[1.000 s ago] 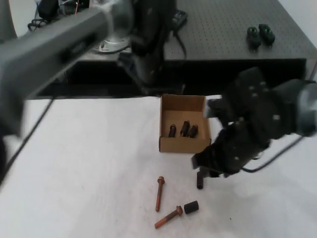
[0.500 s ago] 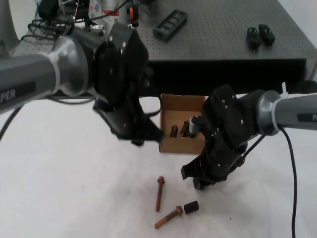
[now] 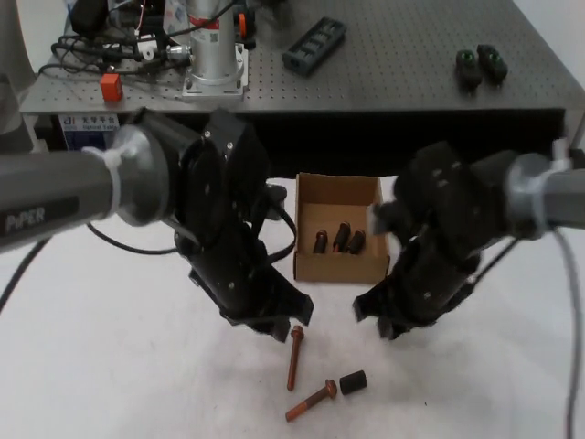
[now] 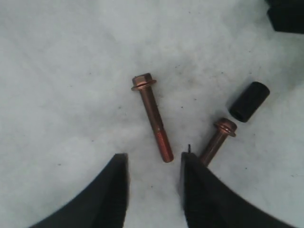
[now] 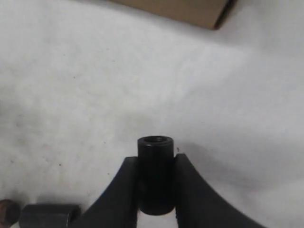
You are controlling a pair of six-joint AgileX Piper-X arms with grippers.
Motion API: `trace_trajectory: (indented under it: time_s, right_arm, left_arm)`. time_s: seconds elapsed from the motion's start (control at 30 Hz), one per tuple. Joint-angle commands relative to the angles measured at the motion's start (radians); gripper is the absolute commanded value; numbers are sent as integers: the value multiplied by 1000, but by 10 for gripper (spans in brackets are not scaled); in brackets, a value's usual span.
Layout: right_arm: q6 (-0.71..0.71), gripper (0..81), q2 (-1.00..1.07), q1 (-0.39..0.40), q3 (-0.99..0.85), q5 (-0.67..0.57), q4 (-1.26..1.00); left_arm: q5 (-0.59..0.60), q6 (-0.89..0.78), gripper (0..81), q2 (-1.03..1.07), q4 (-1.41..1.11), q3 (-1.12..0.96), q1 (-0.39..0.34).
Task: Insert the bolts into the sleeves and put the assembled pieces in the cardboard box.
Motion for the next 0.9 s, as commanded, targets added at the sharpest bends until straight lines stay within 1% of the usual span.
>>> trace_trajectory:
  time_s: [0.0, 0.1, 0.23, 0.53, 0.7, 0.77, 0.8, 0.87]
  right_arm:
    - [-6, 29, -26, -7, 10, -9, 3]
    - [-2, 29, -110, -13, 56, -9, 1]
    - [-2, 29, -183, -13, 100, -10, -1]
    - [-2, 29, -266, -13, 135, -10, 36]
    - [-2, 29, -294, -13, 135, -10, 42]
    - [-2, 29, -306, -13, 135, -10, 45]
    - [-2, 29, -312, -13, 135, -10, 49]
    - [-2, 29, -326, -13, 135, -10, 58]
  left_arm:
    - [37, -27, 270, 51, -18, -5, -18]
    - [33, -38, 270, 99, -61, -8, -43]
    - [-18, -41, 270, 153, -72, -40, -74]
    - [-133, -41, 270, 236, -66, -115, -80]
    - [-151, -49, 262, 253, -52, -115, -80]
    - [-167, -49, 234, 257, -53, -115, -80]
    - [-167, -47, 197, 257, -51, -115, -80]
    - [-164, -25, 85, 257, -44, -117, -80]
